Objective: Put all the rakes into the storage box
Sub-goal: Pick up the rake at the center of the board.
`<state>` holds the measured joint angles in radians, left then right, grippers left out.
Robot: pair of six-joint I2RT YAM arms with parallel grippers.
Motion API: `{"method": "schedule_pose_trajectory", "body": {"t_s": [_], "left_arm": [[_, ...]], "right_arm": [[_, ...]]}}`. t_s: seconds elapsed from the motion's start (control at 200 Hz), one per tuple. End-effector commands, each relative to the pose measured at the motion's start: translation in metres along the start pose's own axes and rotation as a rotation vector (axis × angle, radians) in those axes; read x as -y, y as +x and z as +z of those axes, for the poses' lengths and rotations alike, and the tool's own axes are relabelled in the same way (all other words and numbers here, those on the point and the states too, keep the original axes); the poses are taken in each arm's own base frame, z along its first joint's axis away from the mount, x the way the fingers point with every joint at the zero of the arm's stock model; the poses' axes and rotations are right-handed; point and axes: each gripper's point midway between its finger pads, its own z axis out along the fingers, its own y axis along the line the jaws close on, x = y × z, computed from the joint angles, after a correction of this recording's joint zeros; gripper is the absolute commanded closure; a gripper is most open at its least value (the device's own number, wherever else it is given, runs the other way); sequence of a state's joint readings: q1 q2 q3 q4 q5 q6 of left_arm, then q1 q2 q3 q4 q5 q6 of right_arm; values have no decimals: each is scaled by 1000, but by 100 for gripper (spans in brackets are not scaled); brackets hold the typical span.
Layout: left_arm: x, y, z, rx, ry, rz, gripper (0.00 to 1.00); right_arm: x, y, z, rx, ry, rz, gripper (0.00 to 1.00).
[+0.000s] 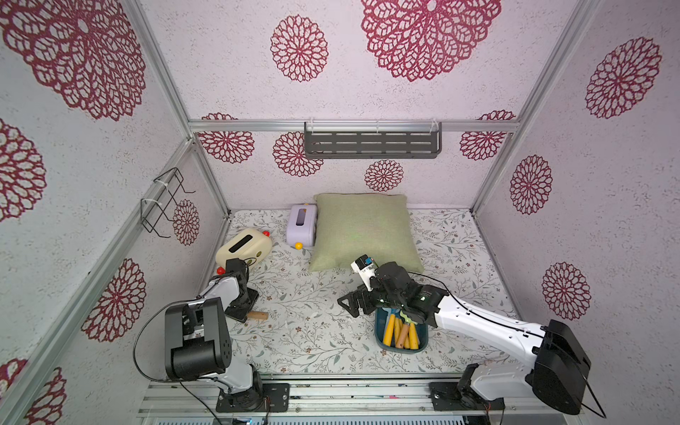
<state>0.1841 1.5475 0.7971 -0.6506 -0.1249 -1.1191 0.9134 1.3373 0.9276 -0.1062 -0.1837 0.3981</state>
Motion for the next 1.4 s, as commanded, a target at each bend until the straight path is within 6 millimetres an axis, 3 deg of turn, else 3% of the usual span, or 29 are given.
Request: {"method": "schedule_pose_trajectory", "body": {"t_s": [0.0, 0.315, 0.54, 0.76, 0.966, 1.126, 1.391], "left_arm": [[3, 12, -6, 10, 15, 19, 50], [16, 50, -16, 38, 40, 126, 64], [12, 62, -5, 21, 16, 151, 60], [21, 86, -2, -29, 41, 198, 64], [31, 128, -21, -11, 87, 321, 81], [37, 161, -42, 13, 133, 436, 85], [65, 226, -100, 76, 286, 718, 90]], "right_arm": [[-2, -10, -3, 35, 8, -35, 1], [6, 2, -12, 57, 32, -32, 1], [11, 9, -24, 83, 43, -26, 1], [21, 18, -35, 102, 83, -30, 1], [27, 20, -42, 124, 107, -24, 1], [37, 20, -51, 159, 156, 6, 1], [71, 20, -74, 237, 273, 146, 1]]}}
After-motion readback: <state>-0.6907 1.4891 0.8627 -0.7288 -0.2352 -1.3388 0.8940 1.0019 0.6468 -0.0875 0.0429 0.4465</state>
